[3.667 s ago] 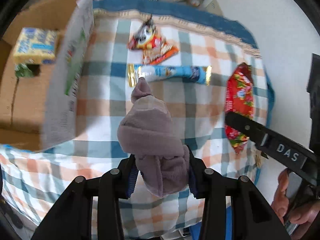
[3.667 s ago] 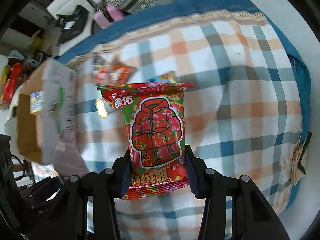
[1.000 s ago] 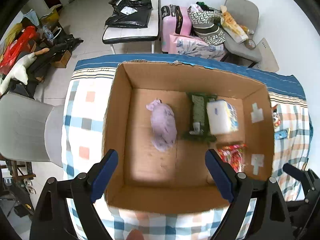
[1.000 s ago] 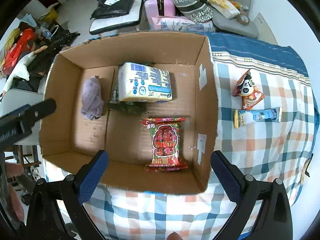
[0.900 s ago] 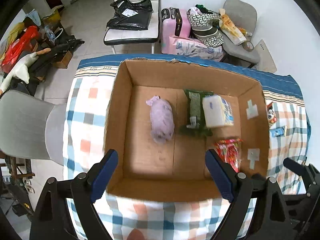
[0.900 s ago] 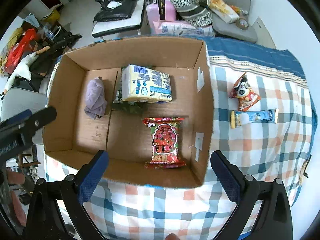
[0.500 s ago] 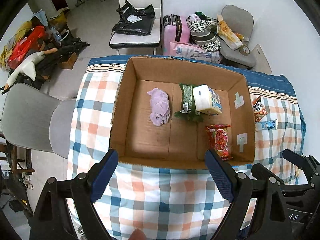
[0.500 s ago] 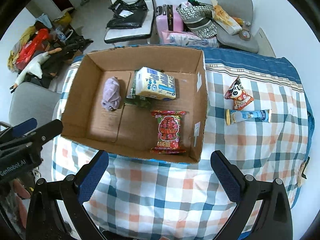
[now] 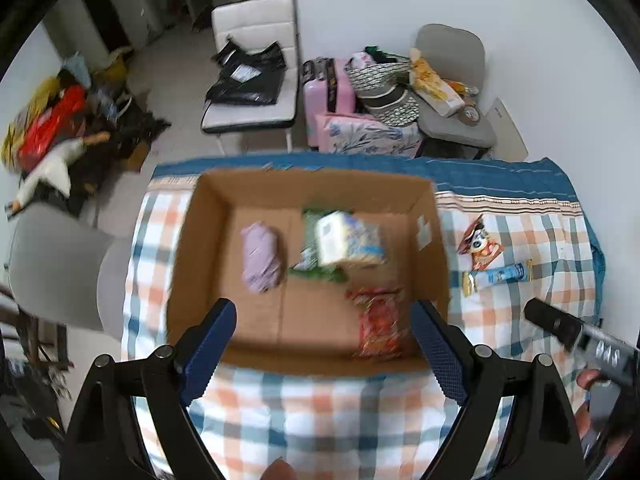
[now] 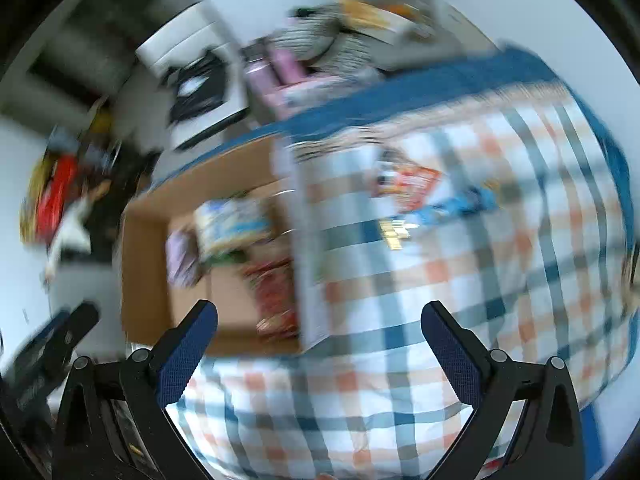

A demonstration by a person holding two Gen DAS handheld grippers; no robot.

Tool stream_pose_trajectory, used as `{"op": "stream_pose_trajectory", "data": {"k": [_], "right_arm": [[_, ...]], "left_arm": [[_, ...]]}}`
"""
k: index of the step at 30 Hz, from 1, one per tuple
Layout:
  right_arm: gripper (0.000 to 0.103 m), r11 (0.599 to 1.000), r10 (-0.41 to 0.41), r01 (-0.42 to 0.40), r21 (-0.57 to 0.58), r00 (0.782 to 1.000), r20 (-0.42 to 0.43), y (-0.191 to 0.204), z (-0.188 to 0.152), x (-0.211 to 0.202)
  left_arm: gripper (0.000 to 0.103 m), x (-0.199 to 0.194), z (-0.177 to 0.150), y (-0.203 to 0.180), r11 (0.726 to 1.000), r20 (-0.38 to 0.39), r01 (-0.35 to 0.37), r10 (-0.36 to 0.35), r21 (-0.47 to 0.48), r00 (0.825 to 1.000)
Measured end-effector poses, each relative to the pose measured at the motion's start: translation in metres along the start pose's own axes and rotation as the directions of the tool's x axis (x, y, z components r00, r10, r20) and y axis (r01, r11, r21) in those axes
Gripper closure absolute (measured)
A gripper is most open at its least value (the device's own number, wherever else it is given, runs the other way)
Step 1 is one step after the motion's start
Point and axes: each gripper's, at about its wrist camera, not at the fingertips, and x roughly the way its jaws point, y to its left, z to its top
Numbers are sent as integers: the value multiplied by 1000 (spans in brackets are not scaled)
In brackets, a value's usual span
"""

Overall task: Organize soft objects
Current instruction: 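Grasp the orange panda snack bag with the left tool while the right tool grasps the blue ice-cream tube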

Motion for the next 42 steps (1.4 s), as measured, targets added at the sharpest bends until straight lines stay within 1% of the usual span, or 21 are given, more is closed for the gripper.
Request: {"op": "stream_pose_trajectory", "data": {"k": [3, 6, 8, 9, 12, 14, 17, 19, 20, 21, 22, 25, 26, 28, 30, 33, 35, 36, 37, 39, 42], "right_arm": [[0, 986, 4, 0, 168, 1000, -22, -63, 27, 22], [1, 955, 4, 9, 295, 999, -43, -117, 48, 54], [7, 926, 31, -2, 376, 997, -70, -147, 60, 79], [11, 913, 46, -7, 409, 995, -85, -159, 64, 92], [16, 880, 93, -21, 474, 987, -129, -182, 73, 130], [23, 864, 122, -26, 504, 980, -158, -189, 77, 154], [36, 839, 174, -52, 542, 969, -176, -193, 78, 185], [56, 838, 176, -53, 544, 968, -177, -193, 79, 197], [61, 842, 169, -44, 538, 968, -184, -192, 80, 203], [73, 844, 170, -47, 535, 968, -183, -192, 80, 206], [78, 848, 173, -50, 527, 967, -185, -192, 80, 207], [80, 884, 136, -17, 467, 965, -222, -196, 80, 204], [80, 899, 103, 10, 438, 967, -233, -200, 80, 198], [81, 913, 71, 35, 407, 968, -242, -208, 82, 189], [81, 928, 42, 62, 366, 962, -270, -217, 82, 182], [79, 945, 5, 95, 312, 952, -305, -226, 86, 181], [69, 946, 7, 95, 309, 950, -312, -229, 90, 185], [61, 944, 11, 93, 316, 950, -313, -229, 94, 189], [58, 942, 17, 90, 322, 949, -315, -230, 96, 192], [57, 939, 34, 83, 334, 944, -329, -236, 95, 201], [54, 934, 36, 89, 345, 940, -339, -234, 95, 212]], "left_arm": [[14, 17, 17, -39, 999, -9, -7, 7, 45, 1000], [14, 46, 36, -86, 995, -42, -11, 15, 95, 999], [14, 65, 46, -110, 993, -72, -6, 14, 114, 997], [14, 75, 51, -122, 992, -88, -7, 18, 123, 996], [14, 106, 64, -151, 991, -145, -9, 28, 135, 989], [14, 126, 70, -164, 992, -193, 17, 7, 123, 981], [14, 149, 75, -180, 993, -247, 40, -12, 110, 969], [14, 161, 76, -187, 994, -276, 50, -21, 98, 961], [14, 167, 77, -191, 994, -291, 60, -31, 92, 956], [14, 171, 77, -194, 994, -302, 65, -35, 88, 953], [14, 178, 77, -199, 994, -317, 66, -37, 83, 948], [14, 194, 78, -209, 994, -358, 90, -61, 63, 932], [14, 200, 79, -213, 993, -373, 101, -72, 59, 925], [14, 214, 77, -222, 992, -401, 108, -74, 63, 913], [14, 230, 75, -234, 989, -429, 116, -67, 89, 901], [14, 253, 70, -251, 982, -461, 115, -33, 151, 887], [14, 270, 66, -262, 975, -483, 113, -8, 189, 875], [14, 277, 64, -267, 972, -493, 116, 0, 204, 870], [14, 284, 62, -271, 969, -502, 119, 5, 216, 865], [14, 295, 59, -276, 964, -520, 143, -7, 223, 854], [14, 307, 57, -279, 964, -534, 165, -30, 208, 845]]}}
